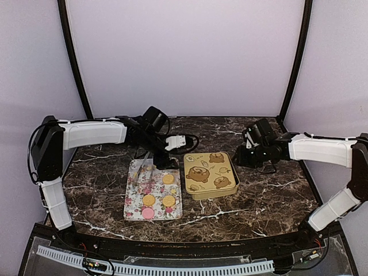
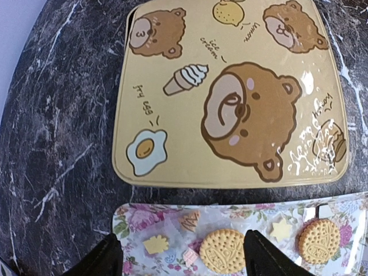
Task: Pack the cookies
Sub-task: Adjust the box lid on the packing box.
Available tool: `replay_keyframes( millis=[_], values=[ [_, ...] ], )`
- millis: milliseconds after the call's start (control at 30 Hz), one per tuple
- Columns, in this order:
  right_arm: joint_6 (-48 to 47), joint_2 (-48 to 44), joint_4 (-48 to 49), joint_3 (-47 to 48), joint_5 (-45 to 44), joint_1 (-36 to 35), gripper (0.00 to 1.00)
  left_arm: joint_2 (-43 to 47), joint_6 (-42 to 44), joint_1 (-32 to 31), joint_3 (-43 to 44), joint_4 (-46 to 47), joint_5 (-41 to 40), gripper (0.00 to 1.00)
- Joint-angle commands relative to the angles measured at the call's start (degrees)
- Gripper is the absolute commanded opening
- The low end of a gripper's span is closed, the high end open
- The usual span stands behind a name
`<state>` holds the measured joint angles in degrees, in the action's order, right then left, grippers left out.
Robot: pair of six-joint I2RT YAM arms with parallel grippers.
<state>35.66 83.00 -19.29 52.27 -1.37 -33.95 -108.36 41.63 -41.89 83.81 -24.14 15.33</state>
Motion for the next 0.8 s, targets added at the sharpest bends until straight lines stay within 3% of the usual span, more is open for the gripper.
replay_keyframes(
  millis=[0,133,267,533,767],
  values=[
    [0.7,-1.6,0.9,-0.2,0.1,3.3,0.29,3.8,0.3,1.2,-5.8,-1.7,-0.2,0.73],
    [0.8,0.6,0.4,-0.8,1.1,6.1,0.12,2.4,-0.9,1.1,-6.8,0.1,0.2,0.70],
    [1.4,4.4,1.9,-1.6,2.6,7.6,0.03,-1.1,-2.9,0.5,-5.1,1.4,0.2,0.66],
    [1.7,11.6,5.8,-1.6,7.9,7.8,0.00,-5.1,-5.2,-2.1,-2.3,3.4,1.6,0.65],
    [3.9,12.2,11.4,-3.7,14.6,7.9,0.00,-6.9,-7.4,-3.1,0.1,5.1,2.0,0.65]
  ],
)
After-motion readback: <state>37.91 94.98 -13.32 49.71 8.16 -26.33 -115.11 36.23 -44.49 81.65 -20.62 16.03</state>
